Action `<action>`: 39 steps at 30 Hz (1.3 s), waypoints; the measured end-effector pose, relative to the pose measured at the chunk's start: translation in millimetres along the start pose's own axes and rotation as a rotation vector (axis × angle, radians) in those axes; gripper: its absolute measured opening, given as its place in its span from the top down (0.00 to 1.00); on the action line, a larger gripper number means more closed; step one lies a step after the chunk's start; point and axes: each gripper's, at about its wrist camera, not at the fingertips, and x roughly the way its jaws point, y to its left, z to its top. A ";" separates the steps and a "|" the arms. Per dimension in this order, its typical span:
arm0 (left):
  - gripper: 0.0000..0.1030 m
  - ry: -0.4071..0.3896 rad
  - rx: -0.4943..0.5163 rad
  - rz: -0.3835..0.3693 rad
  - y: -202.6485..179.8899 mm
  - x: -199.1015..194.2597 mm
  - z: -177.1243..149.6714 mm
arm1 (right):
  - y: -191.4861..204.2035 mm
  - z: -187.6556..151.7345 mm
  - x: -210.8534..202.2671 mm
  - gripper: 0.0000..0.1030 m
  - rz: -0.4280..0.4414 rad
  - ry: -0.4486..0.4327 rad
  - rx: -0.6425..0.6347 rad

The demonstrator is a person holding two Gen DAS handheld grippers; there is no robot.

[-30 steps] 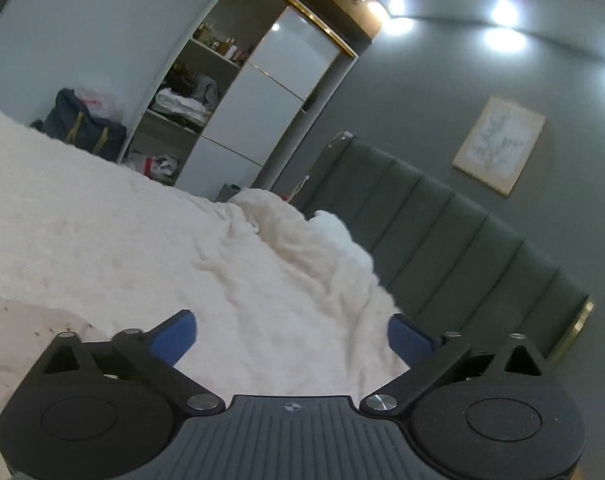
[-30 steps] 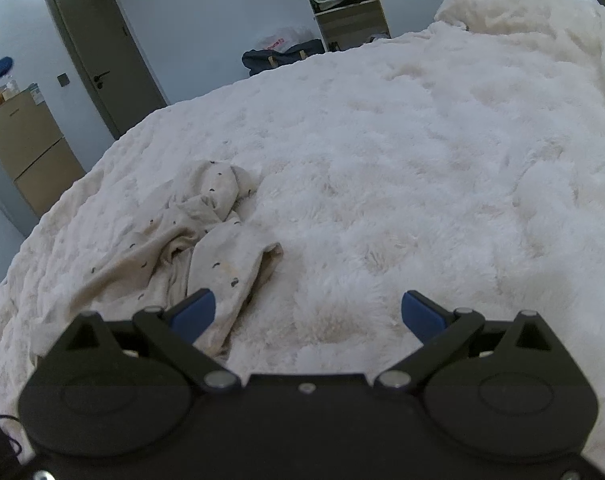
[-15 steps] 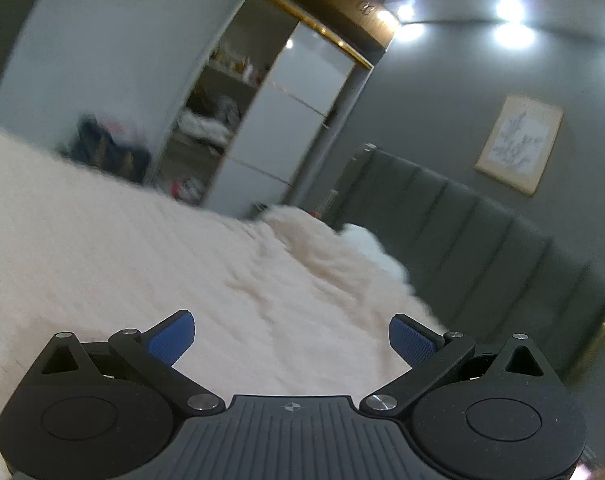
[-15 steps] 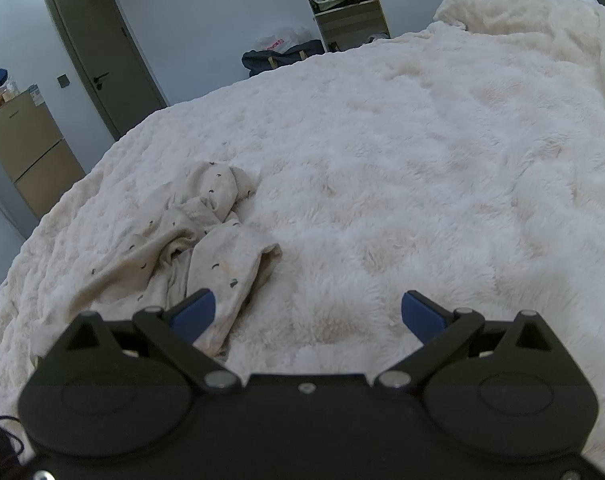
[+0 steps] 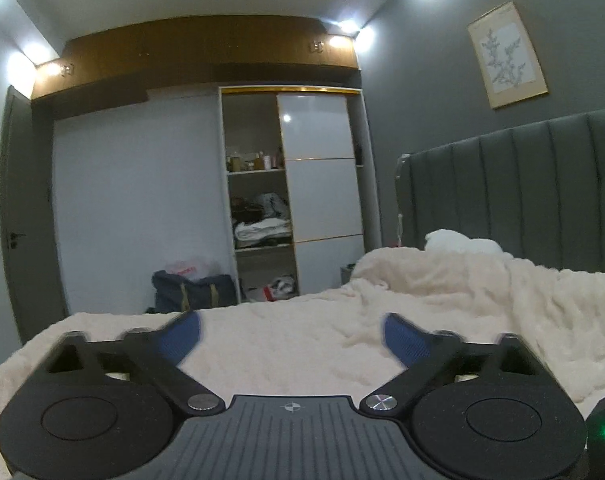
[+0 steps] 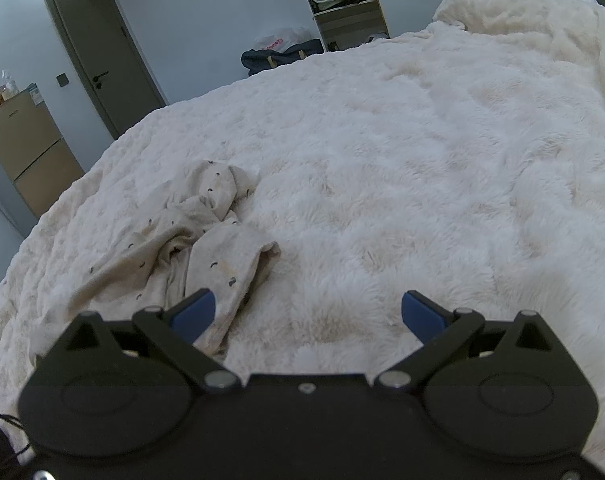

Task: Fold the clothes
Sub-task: 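Lower the left gripper and open it over the garment on the bed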

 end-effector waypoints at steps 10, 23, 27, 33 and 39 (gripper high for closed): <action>1.00 0.068 -0.021 0.049 11.2 4.4 -14.2 | -0.4 -1.6 0.3 0.02 -0.005 0.006 -0.006; 0.99 0.345 -0.041 0.263 24.6 32.7 -48.8 | 1.1 -3.3 2.3 0.02 -0.008 0.014 -0.014; 0.95 0.423 -0.054 0.279 27.9 41.7 -63.7 | 2.6 -4.1 3.7 0.02 -0.009 0.016 -0.020; 0.21 0.467 -0.054 0.305 27.3 55.3 -79.6 | 3.9 -4.8 4.1 0.02 -0.007 0.020 -0.027; 0.00 0.522 -0.042 0.338 26.6 78.9 -91.7 | 5.8 -3.0 4.8 0.02 0.000 0.016 -0.031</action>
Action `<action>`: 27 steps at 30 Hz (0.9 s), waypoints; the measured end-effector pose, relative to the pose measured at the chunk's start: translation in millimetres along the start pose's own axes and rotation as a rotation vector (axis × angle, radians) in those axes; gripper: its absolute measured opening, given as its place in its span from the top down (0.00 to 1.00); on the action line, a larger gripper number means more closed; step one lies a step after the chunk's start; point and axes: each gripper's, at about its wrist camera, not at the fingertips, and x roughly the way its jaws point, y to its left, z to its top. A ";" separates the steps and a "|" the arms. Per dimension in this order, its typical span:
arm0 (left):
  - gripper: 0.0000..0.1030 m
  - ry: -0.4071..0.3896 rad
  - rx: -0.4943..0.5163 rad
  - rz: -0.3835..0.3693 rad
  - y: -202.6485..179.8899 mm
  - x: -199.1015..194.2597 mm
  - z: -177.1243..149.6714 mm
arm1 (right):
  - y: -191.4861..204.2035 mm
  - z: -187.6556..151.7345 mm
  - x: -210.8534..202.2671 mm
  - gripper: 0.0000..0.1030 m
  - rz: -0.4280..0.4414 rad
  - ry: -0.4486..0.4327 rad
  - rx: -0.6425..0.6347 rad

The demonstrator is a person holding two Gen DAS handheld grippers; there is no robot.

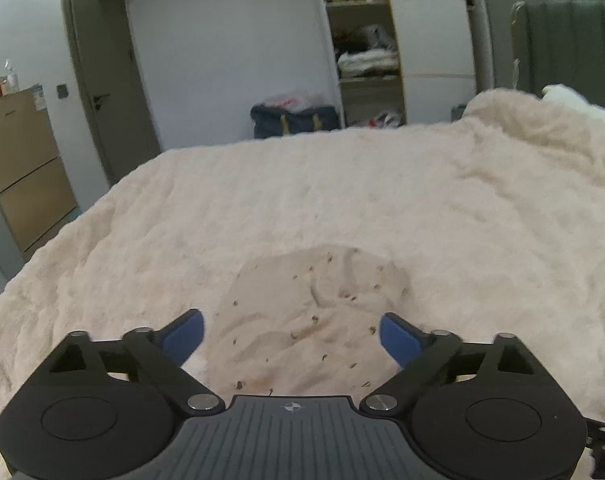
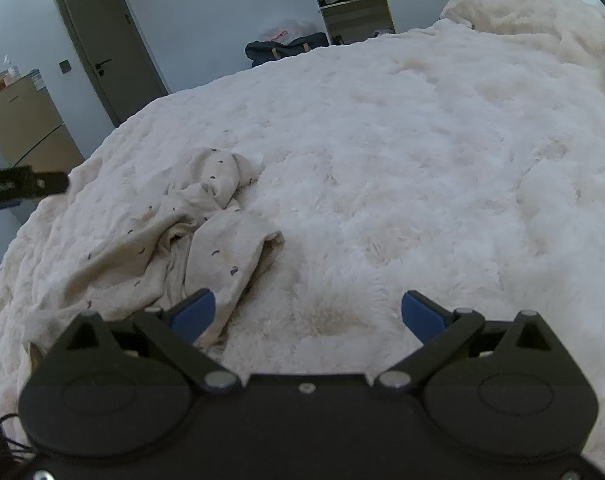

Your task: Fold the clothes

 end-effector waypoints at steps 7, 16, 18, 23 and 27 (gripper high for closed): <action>0.00 -0.032 0.066 -0.006 -14.1 20.8 -6.3 | 0.5 3.7 -0.9 0.02 0.008 -0.010 -0.002; 0.00 0.115 0.147 -0.126 -45.0 68.5 -13.9 | -0.6 8.7 3.3 0.02 0.017 -0.012 0.005; 0.01 0.159 0.169 -0.128 -50.4 86.7 -19.6 | -1.3 9.1 4.7 0.02 0.016 -0.009 0.006; 0.94 0.237 0.071 -0.241 -31.9 107.1 -19.6 | -3.2 9.7 8.5 0.02 0.004 -0.003 0.005; 0.94 0.171 -0.005 -0.324 -6.2 79.0 -6.4 | -3.3 6.5 14.0 0.02 -0.013 0.015 0.003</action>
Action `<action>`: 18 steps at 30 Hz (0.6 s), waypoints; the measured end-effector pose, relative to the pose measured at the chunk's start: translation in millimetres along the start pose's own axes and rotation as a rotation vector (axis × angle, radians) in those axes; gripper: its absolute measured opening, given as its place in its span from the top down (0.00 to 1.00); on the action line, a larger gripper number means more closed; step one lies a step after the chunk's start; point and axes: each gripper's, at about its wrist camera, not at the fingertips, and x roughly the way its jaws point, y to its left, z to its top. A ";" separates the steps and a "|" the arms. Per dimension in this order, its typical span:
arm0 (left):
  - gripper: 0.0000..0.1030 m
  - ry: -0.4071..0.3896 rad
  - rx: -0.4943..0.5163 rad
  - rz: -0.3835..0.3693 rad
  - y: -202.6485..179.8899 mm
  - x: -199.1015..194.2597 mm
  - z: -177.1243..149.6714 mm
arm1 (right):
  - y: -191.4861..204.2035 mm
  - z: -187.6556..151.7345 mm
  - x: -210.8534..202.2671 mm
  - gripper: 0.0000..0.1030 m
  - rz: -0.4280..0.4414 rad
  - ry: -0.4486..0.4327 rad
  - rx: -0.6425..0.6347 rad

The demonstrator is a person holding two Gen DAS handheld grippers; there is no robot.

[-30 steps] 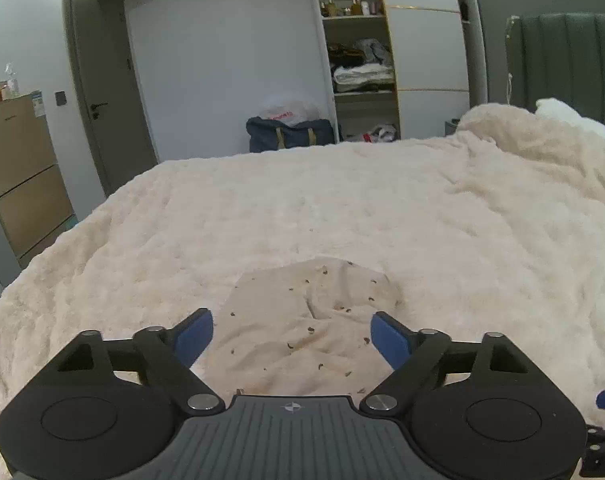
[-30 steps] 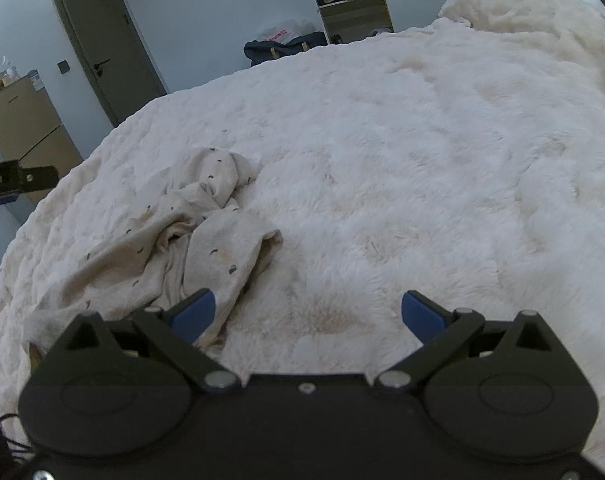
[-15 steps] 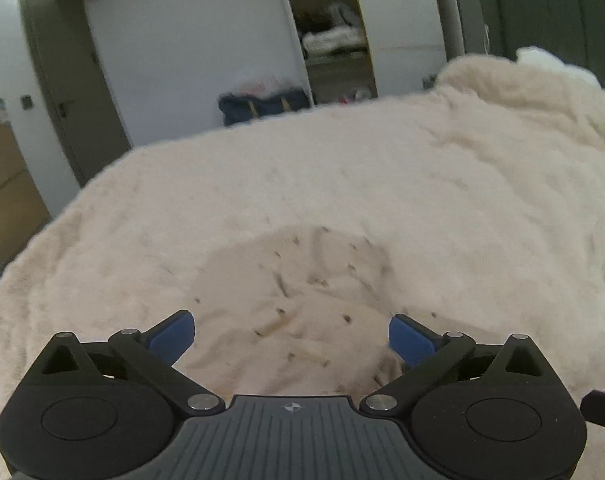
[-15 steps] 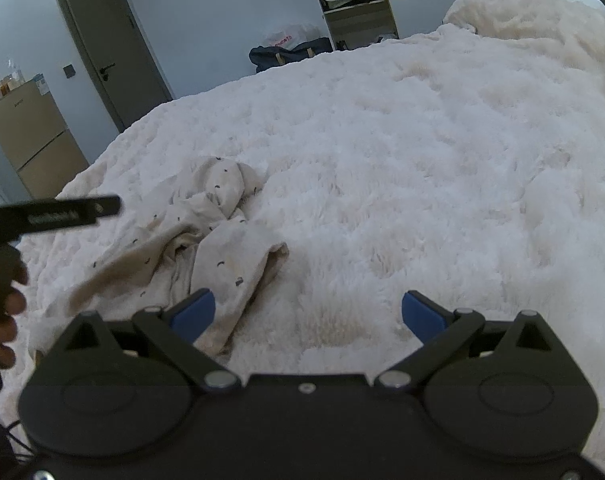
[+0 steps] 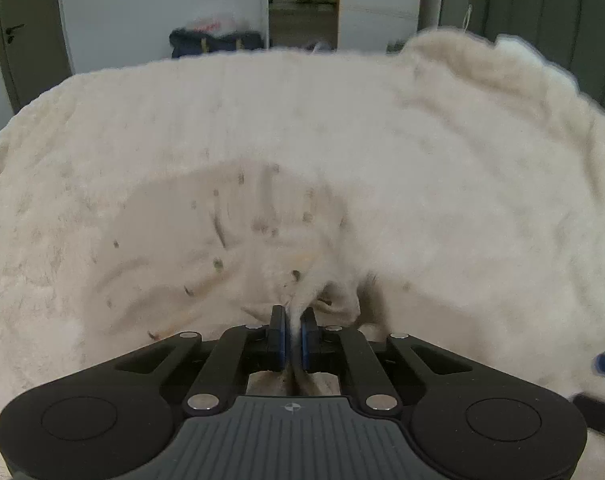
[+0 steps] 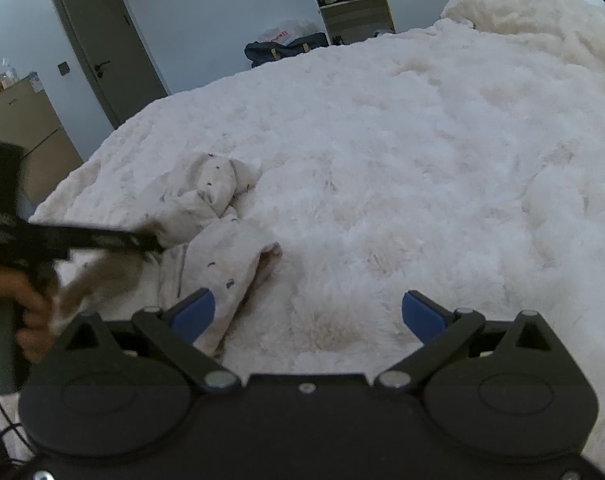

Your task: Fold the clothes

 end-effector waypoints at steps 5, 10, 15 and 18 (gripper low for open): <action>0.94 -0.129 -0.006 -0.050 19.4 -74.8 13.2 | 7.7 -9.8 6.1 0.02 -0.022 0.018 -0.022; 0.94 -0.261 -0.021 -0.084 46.5 -158.7 21.7 | 18.8 -24.3 -1.2 0.02 -0.022 0.020 -0.053; 0.94 -0.382 -0.020 -0.131 64.9 -239.0 16.6 | 33.5 -38.2 -14.9 0.04 0.007 0.004 -0.092; 0.94 -0.463 -0.019 -0.198 73.2 -287.4 9.8 | 42.0 -46.3 -22.9 0.04 0.015 -0.009 -0.110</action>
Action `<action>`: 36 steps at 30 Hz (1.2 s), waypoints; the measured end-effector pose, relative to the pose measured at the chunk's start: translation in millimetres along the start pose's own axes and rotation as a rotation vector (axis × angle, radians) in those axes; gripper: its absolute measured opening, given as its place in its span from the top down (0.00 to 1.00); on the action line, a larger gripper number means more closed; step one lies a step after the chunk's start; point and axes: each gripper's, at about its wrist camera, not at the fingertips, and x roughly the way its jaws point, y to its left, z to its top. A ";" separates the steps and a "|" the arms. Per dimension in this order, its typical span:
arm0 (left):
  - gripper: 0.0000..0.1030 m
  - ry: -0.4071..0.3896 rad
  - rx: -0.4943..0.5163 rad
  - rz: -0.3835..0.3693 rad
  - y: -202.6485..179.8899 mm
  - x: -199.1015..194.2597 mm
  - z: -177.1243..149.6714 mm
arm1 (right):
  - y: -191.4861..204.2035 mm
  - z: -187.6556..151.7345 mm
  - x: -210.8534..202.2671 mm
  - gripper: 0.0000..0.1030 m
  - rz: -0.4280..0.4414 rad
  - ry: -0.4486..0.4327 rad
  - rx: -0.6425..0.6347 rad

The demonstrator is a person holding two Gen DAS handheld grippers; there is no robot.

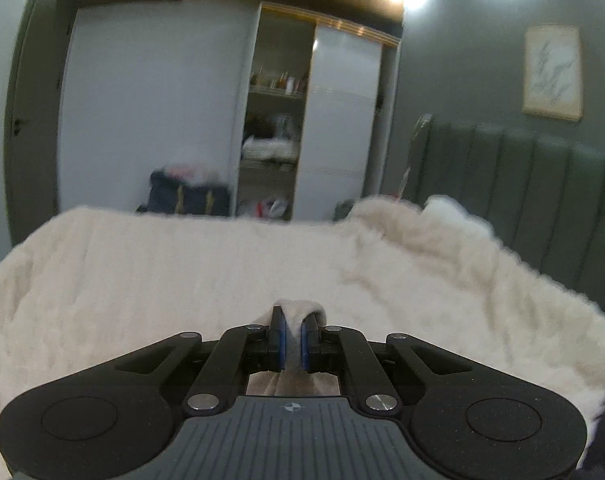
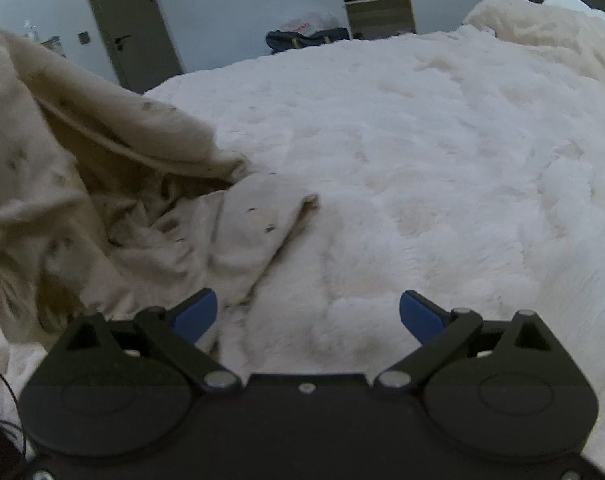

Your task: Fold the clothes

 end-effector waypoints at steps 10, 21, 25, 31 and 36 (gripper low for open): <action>0.90 0.013 -0.016 0.161 62.4 -61.5 -21.2 | 35.7 -14.1 -18.4 0.16 0.058 -0.014 -0.131; 0.74 0.127 -0.014 0.392 105.2 -37.3 -112.9 | 45.8 -21.6 -41.7 0.95 0.107 0.020 -0.187; 0.65 0.117 -0.061 0.307 109.7 -27.4 -118.5 | 56.6 -25.5 -49.4 1.00 0.137 0.019 -0.233; 0.03 0.081 -0.055 0.197 95.0 -5.4 -127.8 | 83.3 -6.9 -63.1 0.93 0.138 -0.039 -0.283; 0.00 0.004 -0.006 0.192 79.7 31.1 -131.0 | 87.9 28.5 -70.3 0.13 0.123 -0.205 -0.214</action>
